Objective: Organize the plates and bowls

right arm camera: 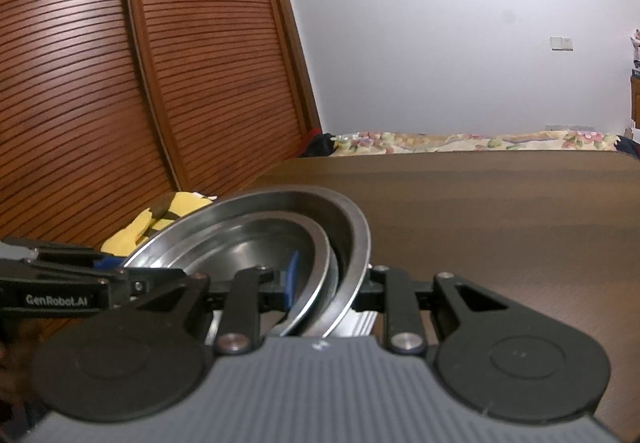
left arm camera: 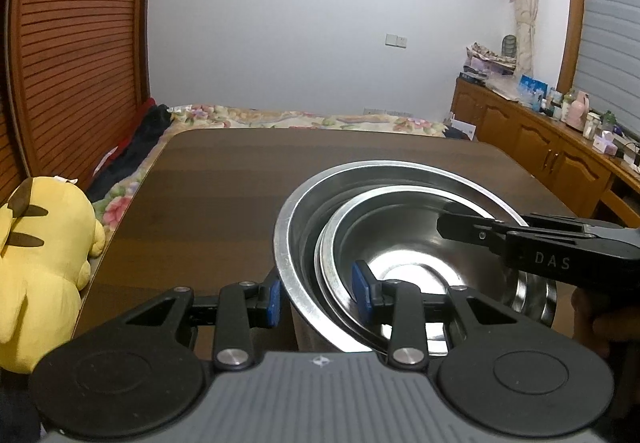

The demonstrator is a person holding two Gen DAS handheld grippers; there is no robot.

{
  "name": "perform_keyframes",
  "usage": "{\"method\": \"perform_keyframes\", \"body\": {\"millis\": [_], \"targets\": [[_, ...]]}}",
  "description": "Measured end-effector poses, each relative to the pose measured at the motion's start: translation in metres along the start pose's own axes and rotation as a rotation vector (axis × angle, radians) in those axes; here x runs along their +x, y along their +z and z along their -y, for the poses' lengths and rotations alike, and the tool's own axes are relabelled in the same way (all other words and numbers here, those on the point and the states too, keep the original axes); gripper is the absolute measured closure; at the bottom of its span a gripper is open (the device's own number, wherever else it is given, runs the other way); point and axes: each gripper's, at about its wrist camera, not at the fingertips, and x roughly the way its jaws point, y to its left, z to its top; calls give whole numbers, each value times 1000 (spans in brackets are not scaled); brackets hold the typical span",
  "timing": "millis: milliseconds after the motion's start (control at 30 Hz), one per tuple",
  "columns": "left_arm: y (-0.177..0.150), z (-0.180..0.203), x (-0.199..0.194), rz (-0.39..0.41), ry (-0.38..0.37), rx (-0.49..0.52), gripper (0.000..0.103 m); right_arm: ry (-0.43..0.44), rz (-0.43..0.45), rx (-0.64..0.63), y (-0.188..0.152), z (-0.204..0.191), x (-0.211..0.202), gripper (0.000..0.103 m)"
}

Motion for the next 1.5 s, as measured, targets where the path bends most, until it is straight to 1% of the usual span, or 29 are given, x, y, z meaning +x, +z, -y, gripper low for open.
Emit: {"method": "perform_keyframes", "body": {"millis": [500, 767, 967, 1067, 1133, 1167, 1200, 1233, 1267, 1300, 1367, 1500], "targets": [[-5, 2, 11, -16, 7, 12, 65, -27, 4, 13, -7, 4, 4, 76], [-6, 7, 10, -1, 27, 28, 65, -41, 3, 14, -13, 2, 5, 76], [-7, 8, 9, 1, 30, 30, 65, -43, 1, 10, -11, 1, 9, 75], [-7, 9, 8, 14, 51, 38, 65, -50, -7, 0, -11, 1, 9, 75], [-6, 10, 6, 20, 61, 35, 63, -48, -11, -12, -11, 0, 9, 71], [-6, 10, 5, 23, 63, 32, 62, -45, -14, -13, -11, -1, 9, 67], [-5, 10, 5, 27, 67, 31, 62, -48, -18, -13, -11, -1, 9, 61], [-5, 10, 4, 30, 73, 31, 62, -54, -17, -14, -11, -1, 9, 57], [-5, 10, 4, 32, 78, 32, 62, -67, -6, -20, -10, -2, 7, 50], [-4, 10, 4, 33, 80, 31, 61, -81, 4, -32, -9, -3, 5, 47], [-4, 11, 3, 35, 88, 31, 60, -91, 11, -53, -8, -4, 4, 47], [-4, 12, -2, 48, 109, 41, 51, -95, 17, -46, -5, -1, -1, 47]]}}
